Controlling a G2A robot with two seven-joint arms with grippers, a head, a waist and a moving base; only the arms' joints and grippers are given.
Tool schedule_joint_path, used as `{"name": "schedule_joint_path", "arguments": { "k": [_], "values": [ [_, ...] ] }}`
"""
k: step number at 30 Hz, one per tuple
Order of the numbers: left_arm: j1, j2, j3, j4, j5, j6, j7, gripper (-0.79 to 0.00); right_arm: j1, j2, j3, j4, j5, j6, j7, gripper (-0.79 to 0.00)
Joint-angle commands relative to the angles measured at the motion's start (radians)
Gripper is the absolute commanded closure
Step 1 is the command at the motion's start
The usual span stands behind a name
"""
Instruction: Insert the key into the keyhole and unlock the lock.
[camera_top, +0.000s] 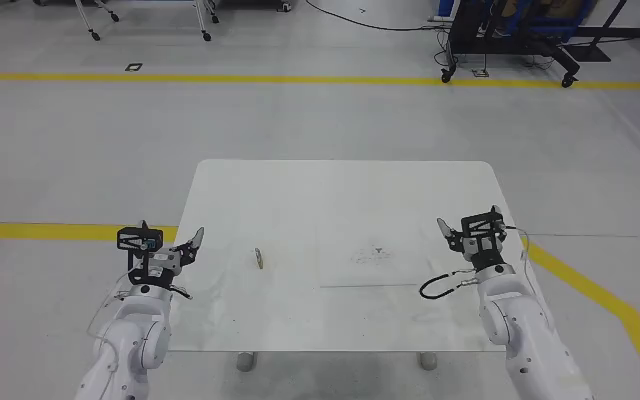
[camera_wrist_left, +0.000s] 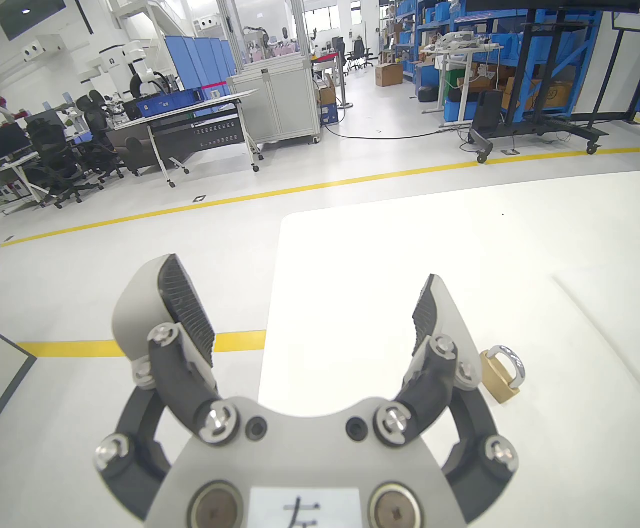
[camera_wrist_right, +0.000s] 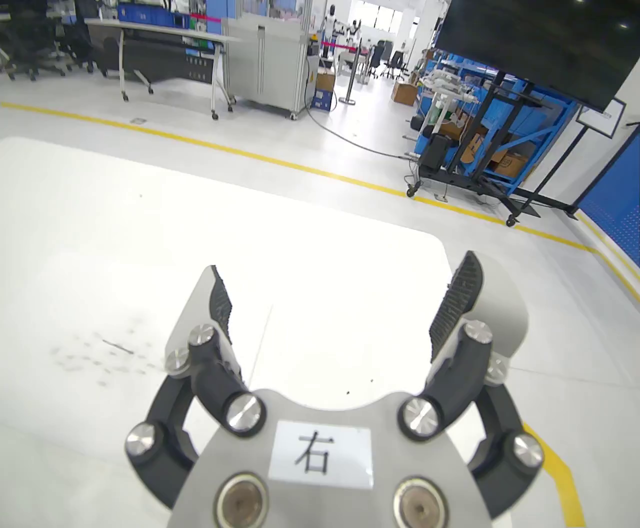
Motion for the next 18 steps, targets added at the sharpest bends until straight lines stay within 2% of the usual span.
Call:
{"name": "schedule_joint_path", "arguments": {
  "k": [1,3,4,13,15,18],
  "values": [
    [0.0,0.0,0.0,0.0,0.0,0.0,0.0,-0.785,0.08,-0.006,-0.064,0.097,0.05,-0.095,0.032,-0.785],
    [0.0,0.0,0.0,0.0,0.0,0.0,0.0,-0.785,0.121,-0.01,-0.082,0.15,0.083,-0.123,0.036,-0.785],
    [0.0,0.0,0.0,0.0,0.0,0.0,0.0,-0.785,0.101,-0.009,-0.076,0.123,0.065,-0.108,0.036,-0.784],
    [0.0,0.0,0.0,0.0,0.0,0.0,0.0,-0.785,0.133,-0.01,-0.094,0.176,0.061,-0.135,0.036,-0.785],
    [0.0,0.0,0.0,0.0,0.0,0.0,0.0,-0.785,0.182,-0.01,-0.126,0.237,0.047,-0.238,0.06,-0.785],
    [0.0,0.0,0.0,0.0,0.0,0.0,0.0,-0.785,0.257,-0.005,-0.134,0.354,0.099,-0.457,-0.017,-0.785]
  ]
}}
